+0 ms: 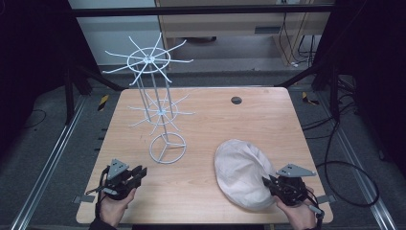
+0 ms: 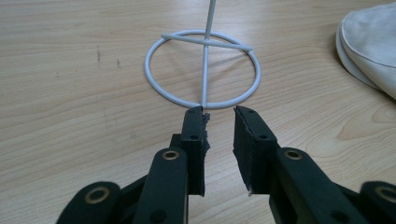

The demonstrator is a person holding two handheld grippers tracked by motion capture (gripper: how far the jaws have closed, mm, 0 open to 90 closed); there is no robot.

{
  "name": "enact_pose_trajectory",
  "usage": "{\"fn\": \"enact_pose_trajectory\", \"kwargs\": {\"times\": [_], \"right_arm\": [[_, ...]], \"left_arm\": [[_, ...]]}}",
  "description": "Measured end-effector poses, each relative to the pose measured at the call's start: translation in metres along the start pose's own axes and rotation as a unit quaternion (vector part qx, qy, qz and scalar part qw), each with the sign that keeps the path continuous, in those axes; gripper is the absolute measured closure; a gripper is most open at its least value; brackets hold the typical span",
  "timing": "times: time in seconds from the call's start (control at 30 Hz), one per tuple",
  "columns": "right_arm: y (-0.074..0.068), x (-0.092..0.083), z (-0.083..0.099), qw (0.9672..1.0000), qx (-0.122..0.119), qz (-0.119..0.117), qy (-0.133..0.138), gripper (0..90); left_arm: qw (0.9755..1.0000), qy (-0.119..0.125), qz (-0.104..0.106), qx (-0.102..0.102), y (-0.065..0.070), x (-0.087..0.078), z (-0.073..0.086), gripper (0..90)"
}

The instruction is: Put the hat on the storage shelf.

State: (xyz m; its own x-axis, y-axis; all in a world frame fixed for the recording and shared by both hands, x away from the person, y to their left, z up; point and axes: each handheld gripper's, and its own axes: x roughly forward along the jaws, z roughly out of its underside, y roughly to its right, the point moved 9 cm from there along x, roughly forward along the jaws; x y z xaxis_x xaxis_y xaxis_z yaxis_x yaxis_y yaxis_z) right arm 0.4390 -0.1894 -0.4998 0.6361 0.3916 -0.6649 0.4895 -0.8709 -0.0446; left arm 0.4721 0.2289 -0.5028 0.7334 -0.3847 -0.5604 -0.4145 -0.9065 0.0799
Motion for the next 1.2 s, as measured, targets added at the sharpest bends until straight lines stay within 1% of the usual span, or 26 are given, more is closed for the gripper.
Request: {"fn": "enact_pose_trajectory", "kwargs": {"times": [0.13, 0.23, 0.3, 0.37, 0.43, 0.6, 0.73, 0.77, 0.83, 0.97, 1.03, 1.07, 1.13, 1.2], "right_arm": [[0.008, 0.004, -0.005, 0.9999, -0.003, 0.016, 0.003, 81.3], [0.014, 0.005, -0.008, 0.9997, -0.004, 0.025, 0.004, 81.4], [0.018, 0.007, -0.01, 0.9996, -0.003, 0.029, 0.006, 81.5], [0.023, 0.008, -0.011, 0.9994, 0.001, 0.032, 0.008, 81.4], [0.027, 0.009, -0.013, 0.9993, 0.002, 0.037, 0.011, 81.4], [0.032, 0.012, -0.017, 0.9988, 0.002, 0.047, 0.016, 81.4], [0.036, 0.014, -0.019, 0.9985, 0.005, 0.049, 0.022, 81.6], [0.035, 0.014, -0.019, 0.9987, 0.008, 0.046, 0.022, 81.6], [0.036, 0.015, -0.019, 0.9985, 0.005, 0.048, 0.024, 81.7], [0.037, 0.015, -0.019, 0.9984, 0.003, 0.049, 0.027, 81.7], [0.037, 0.015, -0.019, 0.9984, 0.003, 0.049, 0.029, 81.8], [0.037, 0.015, -0.019, 0.9984, 0.004, 0.049, 0.029, 81.8], [0.037, 0.015, -0.019, 0.9984, 0.005, 0.048, 0.03, 81.8], [0.037, 0.015, -0.019, 0.9984, 0.006, 0.046, 0.031, 81.9]], "left_arm": [[1.0, -0.001, 0.004, -0.001, 0.003, 0.002, 0.0, 73.2], [1.0, -0.003, 0.009, 0.003, 0.007, 0.003, 0.0, 73.1], [0.9999, -0.003, 0.015, 0.001, 0.011, 0.005, -0.001, 73.0], [0.9997, -0.004, 0.025, -0.001, 0.017, 0.007, -0.002, 73.0], [0.9995, -0.003, 0.032, 0.004, 0.024, 0.009, -0.004, 73.0], [0.9986, -0.001, 0.045, 0.027, 0.045, 0.019, -0.013, 71.6], [0.9969, 0.005, 0.057, 0.054, 0.063, 0.028, -0.024, 70.2], [0.9965, 0.007, 0.061, 0.057, 0.067, 0.029, -0.026, 69.9], [0.9957, 0.01, 0.068, 0.062, 0.076, 0.033, -0.032, 69.2], [0.9937, 0.018, 0.083, 0.073, 0.097, 0.046, -0.044, 65.0], [0.9929, 0.023, 0.088, 0.076, 0.108, 0.055, -0.049, 58.8], [0.9924, 0.021, 0.091, 0.08, 0.113, 0.059, -0.051, 56.2], [0.9915, 0.018, 0.096, 0.085, 0.124, 0.069, -0.055, 55.7], [0.9908, 0.016, 0.099, 0.091, 0.133, 0.079, -0.059, 52.8]]}}
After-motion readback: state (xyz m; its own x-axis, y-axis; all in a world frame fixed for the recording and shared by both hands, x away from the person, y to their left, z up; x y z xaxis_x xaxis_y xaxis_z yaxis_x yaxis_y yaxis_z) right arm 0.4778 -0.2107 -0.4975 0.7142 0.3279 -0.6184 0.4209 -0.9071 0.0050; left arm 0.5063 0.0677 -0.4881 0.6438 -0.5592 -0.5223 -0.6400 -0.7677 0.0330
